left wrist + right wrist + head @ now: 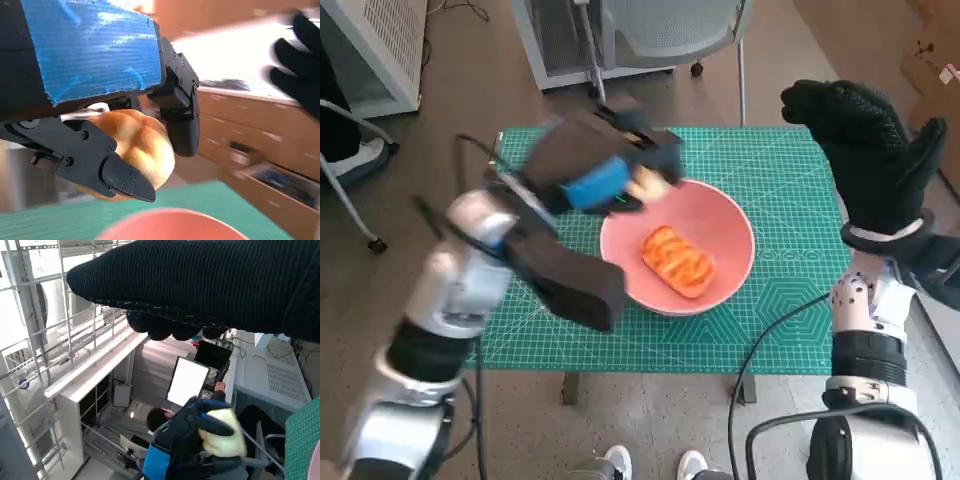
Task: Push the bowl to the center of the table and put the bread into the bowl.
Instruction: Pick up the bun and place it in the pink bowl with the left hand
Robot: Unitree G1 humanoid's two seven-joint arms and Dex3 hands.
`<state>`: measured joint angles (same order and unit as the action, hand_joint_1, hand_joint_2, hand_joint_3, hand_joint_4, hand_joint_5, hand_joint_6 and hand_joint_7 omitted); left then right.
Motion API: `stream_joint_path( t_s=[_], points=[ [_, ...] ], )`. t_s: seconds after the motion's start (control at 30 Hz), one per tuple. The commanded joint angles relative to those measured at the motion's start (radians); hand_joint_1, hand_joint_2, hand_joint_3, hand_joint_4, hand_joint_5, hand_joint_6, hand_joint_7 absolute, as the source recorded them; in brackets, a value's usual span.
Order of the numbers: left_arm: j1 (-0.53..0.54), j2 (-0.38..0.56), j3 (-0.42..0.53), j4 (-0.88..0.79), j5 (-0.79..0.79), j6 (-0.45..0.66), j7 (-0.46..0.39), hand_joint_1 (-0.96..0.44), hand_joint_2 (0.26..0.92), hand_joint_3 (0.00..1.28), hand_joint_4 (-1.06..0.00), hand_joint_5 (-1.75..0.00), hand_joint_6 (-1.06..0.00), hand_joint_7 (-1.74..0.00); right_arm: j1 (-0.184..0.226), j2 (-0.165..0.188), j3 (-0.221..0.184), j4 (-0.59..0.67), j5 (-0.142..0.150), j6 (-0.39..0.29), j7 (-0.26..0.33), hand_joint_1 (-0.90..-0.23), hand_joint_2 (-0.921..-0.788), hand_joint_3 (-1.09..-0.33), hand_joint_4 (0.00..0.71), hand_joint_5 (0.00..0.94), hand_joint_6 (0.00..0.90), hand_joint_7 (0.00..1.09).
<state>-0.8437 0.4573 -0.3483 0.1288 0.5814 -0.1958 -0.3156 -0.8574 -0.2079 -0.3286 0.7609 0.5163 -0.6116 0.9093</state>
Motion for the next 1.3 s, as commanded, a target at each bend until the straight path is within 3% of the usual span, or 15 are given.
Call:
stream_joint_path(
  t_s=[0.03,0.47,0.53,0.6,0.63,0.67,0.7,0.77,0.8,0.9,1.07,1.3],
  points=[
    [-0.029,-0.031,-0.033,0.058,0.009,-0.052,-0.003,0.00,0.920,0.02,-0.76,-1.07,-0.66,-1.15,0.028,0.005,-0.003,-0.004,0.007,0.003,0.007,-0.633,-0.921,-0.704,0.331,0.002,0.440,0.00],
    [-0.072,-0.082,-0.073,0.294,0.019,-0.162,0.015,0.00,0.919,0.01,-0.77,-1.05,-0.68,-1.14,0.052,-0.009,-0.005,-0.040,-0.005,0.004,-0.015,-0.634,-0.921,-0.715,0.330,0.001,0.438,0.00],
    [-0.072,-0.091,-0.070,0.314,0.013,-0.141,0.003,0.00,0.920,0.03,-0.74,-1.07,-0.66,-1.16,0.056,-0.010,-0.003,-0.049,-0.009,0.005,-0.023,-0.636,-0.921,-0.718,0.330,0.000,0.437,0.00],
    [-0.068,-0.101,-0.063,0.328,-0.004,-0.114,-0.019,0.00,0.920,0.10,-0.65,-1.17,-0.58,-1.24,0.059,-0.012,-0.002,-0.057,-0.013,0.007,-0.032,-0.638,-0.921,-0.721,0.329,0.000,0.436,0.00],
    [-0.066,-0.105,-0.060,0.333,-0.011,-0.103,-0.028,-0.12,0.921,0.17,-0.57,-0.96,-0.53,-1.32,0.060,-0.013,-0.001,-0.060,-0.014,0.008,-0.035,-0.638,-0.921,-0.722,0.328,0.000,0.435,0.00],
    [-0.062,-0.110,-0.058,0.338,-0.018,-0.088,-0.036,-0.17,0.921,0.19,-0.56,-0.85,-0.51,-1.36,0.060,-0.014,-0.001,-0.063,-0.014,0.010,-0.039,-0.638,-0.921,-0.723,0.328,0.000,0.434,0.00],
    [-0.060,-0.113,-0.057,0.341,-0.022,-0.078,-0.042,-0.17,0.897,0.21,-0.52,-0.64,-0.44,-1.24,0.060,-0.015,-0.001,-0.065,-0.015,0.012,-0.041,-0.638,-0.921,-0.724,0.328,0.000,0.434,0.00],
    [-0.052,-0.115,-0.055,0.342,-0.025,-0.052,-0.056,-0.14,0.858,0.11,-0.39,-0.29,-0.38,-0.64,0.060,-0.017,0.000,-0.068,-0.017,0.014,-0.048,-0.636,-0.921,-0.726,0.328,0.000,0.432,0.00],
    [-0.048,-0.113,-0.056,0.338,-0.023,-0.041,-0.062,-0.15,0.845,0.07,-0.33,-0.18,-0.37,-0.44,0.060,-0.018,0.001,-0.071,-0.018,0.015,-0.052,-0.635,-0.921,-0.727,0.328,0.000,0.431,0.00],
    [-0.045,-0.109,-0.058,0.341,-0.017,-0.030,-0.066,-0.28,0.818,0.03,-0.19,-0.06,-0.32,-0.17,0.059,-0.020,0.003,-0.078,-0.022,0.018,-0.064,-0.632,-0.921,-0.726,0.327,0.000,0.430,0.00],
    [-0.043,-0.110,-0.048,0.355,-0.036,-0.035,-0.067,-0.44,0.812,0.01,-0.10,-0.01,-0.28,-0.05,0.057,-0.023,0.008,-0.083,-0.025,0.023,-0.078,-0.630,-0.921,-0.721,0.325,0.000,0.428,0.00],
    [-0.038,-0.100,-0.028,0.385,-0.065,-0.081,-0.043,-0.46,0.813,0.00,-0.01,0.00,-0.22,-0.01,0.047,-0.025,0.013,-0.069,-0.023,0.025,-0.084,-0.645,-0.921,-0.711,0.326,0.001,0.430,0.00]
  ],
)
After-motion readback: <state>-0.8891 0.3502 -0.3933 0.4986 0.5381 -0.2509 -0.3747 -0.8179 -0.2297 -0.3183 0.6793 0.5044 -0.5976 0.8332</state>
